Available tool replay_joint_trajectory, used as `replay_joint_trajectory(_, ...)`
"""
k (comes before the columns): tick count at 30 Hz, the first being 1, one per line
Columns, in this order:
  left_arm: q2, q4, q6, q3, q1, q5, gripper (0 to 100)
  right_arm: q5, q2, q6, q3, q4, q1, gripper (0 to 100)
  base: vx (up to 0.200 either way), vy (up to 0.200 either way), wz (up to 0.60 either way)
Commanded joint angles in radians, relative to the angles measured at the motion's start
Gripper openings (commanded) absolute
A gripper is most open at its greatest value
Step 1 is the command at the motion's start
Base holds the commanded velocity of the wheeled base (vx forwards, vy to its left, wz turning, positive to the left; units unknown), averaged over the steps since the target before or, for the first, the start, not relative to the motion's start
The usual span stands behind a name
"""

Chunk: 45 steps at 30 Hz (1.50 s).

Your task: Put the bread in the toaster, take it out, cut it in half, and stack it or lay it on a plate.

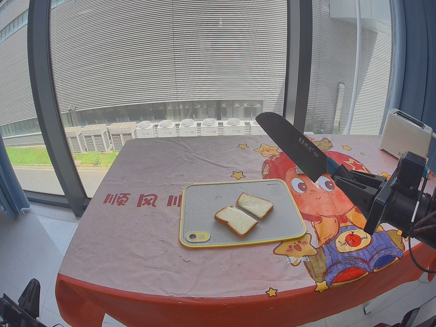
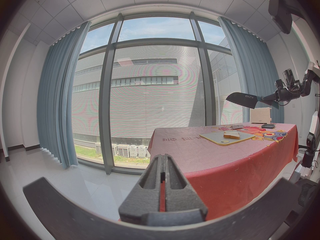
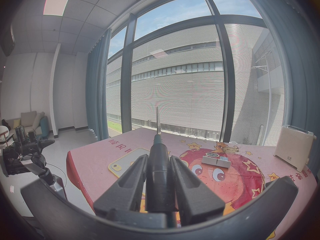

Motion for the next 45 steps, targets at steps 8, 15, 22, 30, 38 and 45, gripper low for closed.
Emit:
replay_joint_trajectory(8, -0.016, 0.0, 0.0, 0.018, -0.001, 0.0, 0, 0.0, -0.008, 0.0, -0.003, 0.001, -0.019, 0, 0.0, 0.0, 0.0)
replay_joint_trajectory(15, -0.016, 0.0, 0.0, 0.018, -0.001, 0.0, 0, -0.001, -0.005, 0.0, -0.014, 0.003, -0.04, 0, 0.0, 0.0, 0.0)
replay_joint_trajectory(22, -0.016, 0.0, 0.0, 0.018, 0.001, 0.0, 0, -0.014, -0.002, -0.002, -0.011, 0.012, -0.04, 0, 0.0, 0.0, 0.0)
replay_joint_trajectory(30, -0.016, 0.0, 0.0, 0.018, 0.001, 0.0, 0, -0.014, 0.0, -0.002, -0.008, 0.01, -0.038, 0, 0.0, 0.0, 0.0)
replay_joint_trajectory(38, -0.016, 0.0, 0.0, 0.018, 0.001, 0.0, 0, -0.015, 0.001, -0.002, -0.005, 0.003, -0.035, 0, 0.0, 0.0, 0.0)
replay_joint_trajectory(45, -0.016, 0.0, 0.0, 0.018, 0.001, 0.0, 0, -0.015, 0.005, -0.002, -0.005, 0.004, -0.04, 0, 0.0, 0.0, 0.0)
